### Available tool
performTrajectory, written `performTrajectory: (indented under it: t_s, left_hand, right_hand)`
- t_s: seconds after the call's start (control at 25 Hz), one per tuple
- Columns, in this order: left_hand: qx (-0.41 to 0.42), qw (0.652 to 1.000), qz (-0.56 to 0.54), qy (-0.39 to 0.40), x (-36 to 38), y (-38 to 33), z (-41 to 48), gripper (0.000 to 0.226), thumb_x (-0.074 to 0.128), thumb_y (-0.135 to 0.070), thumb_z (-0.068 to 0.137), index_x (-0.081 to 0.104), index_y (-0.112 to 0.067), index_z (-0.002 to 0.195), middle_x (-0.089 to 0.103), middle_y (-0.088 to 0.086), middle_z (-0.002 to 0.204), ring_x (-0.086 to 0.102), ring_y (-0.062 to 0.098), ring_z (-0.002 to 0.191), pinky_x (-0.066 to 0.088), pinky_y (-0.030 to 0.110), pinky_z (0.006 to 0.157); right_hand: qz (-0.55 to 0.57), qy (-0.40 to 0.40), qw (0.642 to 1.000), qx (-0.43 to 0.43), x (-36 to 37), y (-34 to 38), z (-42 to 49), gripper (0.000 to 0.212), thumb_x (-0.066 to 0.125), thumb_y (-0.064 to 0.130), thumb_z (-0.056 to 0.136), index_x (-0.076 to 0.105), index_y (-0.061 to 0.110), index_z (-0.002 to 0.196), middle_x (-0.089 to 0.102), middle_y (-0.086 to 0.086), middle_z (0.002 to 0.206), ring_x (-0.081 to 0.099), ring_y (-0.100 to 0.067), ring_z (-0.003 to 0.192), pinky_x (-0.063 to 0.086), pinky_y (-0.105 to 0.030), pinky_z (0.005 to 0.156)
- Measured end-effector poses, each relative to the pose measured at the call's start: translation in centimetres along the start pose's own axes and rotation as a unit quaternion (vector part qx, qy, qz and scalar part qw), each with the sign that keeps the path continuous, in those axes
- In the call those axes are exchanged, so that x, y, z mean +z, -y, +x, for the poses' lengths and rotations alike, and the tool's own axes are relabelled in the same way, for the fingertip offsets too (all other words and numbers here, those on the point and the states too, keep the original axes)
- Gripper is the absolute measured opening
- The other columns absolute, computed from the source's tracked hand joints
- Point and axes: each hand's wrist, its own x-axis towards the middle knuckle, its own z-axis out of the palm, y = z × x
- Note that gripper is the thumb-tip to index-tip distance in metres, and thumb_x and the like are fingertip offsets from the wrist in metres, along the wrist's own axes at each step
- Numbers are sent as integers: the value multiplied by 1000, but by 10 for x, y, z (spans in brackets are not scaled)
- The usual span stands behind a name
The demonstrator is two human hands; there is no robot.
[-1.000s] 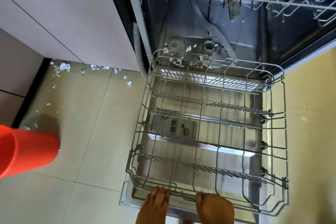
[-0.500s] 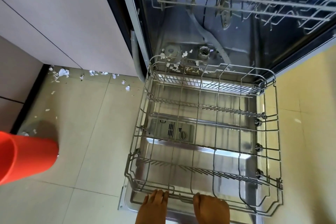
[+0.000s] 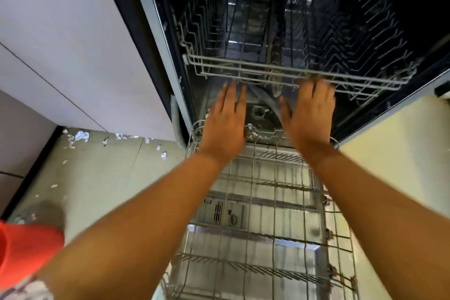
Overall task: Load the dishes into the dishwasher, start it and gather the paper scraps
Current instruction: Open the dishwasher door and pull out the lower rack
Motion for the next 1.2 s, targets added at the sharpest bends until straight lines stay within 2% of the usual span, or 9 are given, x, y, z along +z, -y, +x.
performTrajectory:
  t_s: [0.08, 0.2, 0.32, 0.48, 0.6, 0.68, 0.76, 1.0, 1.2]
  left_hand:
    - [32, 997, 59, -38, -24, -3, 58, 85, 61, -23, 81, 11, -4, 148, 12, 17, 156, 3, 34, 145, 8, 44, 119]
    - [9, 990, 89, 109, -28, 3, 93, 92, 65, -32, 80, 9, -8, 148, 13, 11, 155, 3, 30, 145, 2, 49, 118]
    - [-14, 990, 87, 110, -11, 5, 85, 94, 72, -30, 72, 17, -10, 145, 24, 11, 148, 17, 31, 140, 7, 49, 118]
    - [-34, 992, 82, 93, -12, -7, 90, 86, 74, -38, 70, 29, -8, 136, 36, 13, 138, 30, 34, 131, 10, 50, 117]
    - [-18, 988, 112, 109, -13, -6, 83, 84, 71, -50, 70, 33, -8, 132, 42, 13, 133, 36, 33, 126, 22, 45, 114]
    - [-8, 986, 120, 117, -14, -6, 67, 84, 65, -56, 72, 32, -8, 133, 44, 13, 132, 38, 32, 124, 25, 43, 111]
    - [-7, 987, 115, 113, -15, -7, 48, 79, 63, -54, 75, 33, -9, 133, 45, 12, 130, 41, 31, 122, 27, 42, 109]
    - [-17, 984, 87, 153, -31, -26, -6, 63, 62, -46, 78, 39, -14, 126, 50, 7, 127, 45, 26, 121, 28, 40, 107]
    - [-23, 977, 63, 203, -48, -34, -61, 67, 58, -44, 81, 33, -14, 135, 42, 6, 136, 39, 25, 126, 23, 38, 109]
  right_hand:
    - [-42, 40, 998, 3, -6, -3, 57, 50, 42, 37, 94, 43, -2, 125, 45, -26, 126, 42, -40, 115, 33, -46, 97]
    - [-85, 197, 977, -7, 9, -14, 74, 57, 29, 46, 97, 39, 1, 132, 44, -24, 133, 38, -39, 123, 29, -48, 104]
    - [-100, 202, 974, -6, 22, -15, 66, 68, 26, 59, 92, 42, 4, 129, 47, -22, 132, 39, -37, 124, 26, -47, 105]
    - [-97, 277, 956, -23, 14, -20, 87, 74, 13, 65, 91, 56, 8, 109, 61, -20, 110, 56, -35, 103, 41, -42, 83]
    - [-111, 368, 923, 9, 9, -24, 90, 81, 9, 68, 88, 59, 10, 116, 66, -16, 99, 61, -29, 84, 46, -39, 74]
    - [-69, 397, 913, 61, 5, -22, 81, 89, 13, 76, 83, 69, 7, 89, 71, -6, 75, 65, -21, 71, 49, -35, 78]
    - [-31, 424, 902, 75, 0, -19, 69, 81, 19, 73, 86, 67, 9, 71, 68, -1, 60, 67, -16, 62, 51, -31, 78]
    - [40, 516, 850, 97, -25, -18, 22, 44, 31, 57, 92, 48, 22, 72, 57, -4, 61, 54, -15, 48, 53, -35, 80]
    - [-49, 553, 832, 27, -45, -9, -23, 43, 29, 40, 94, 58, 17, 116, 57, -10, 125, 55, -28, 111, 41, -39, 90]
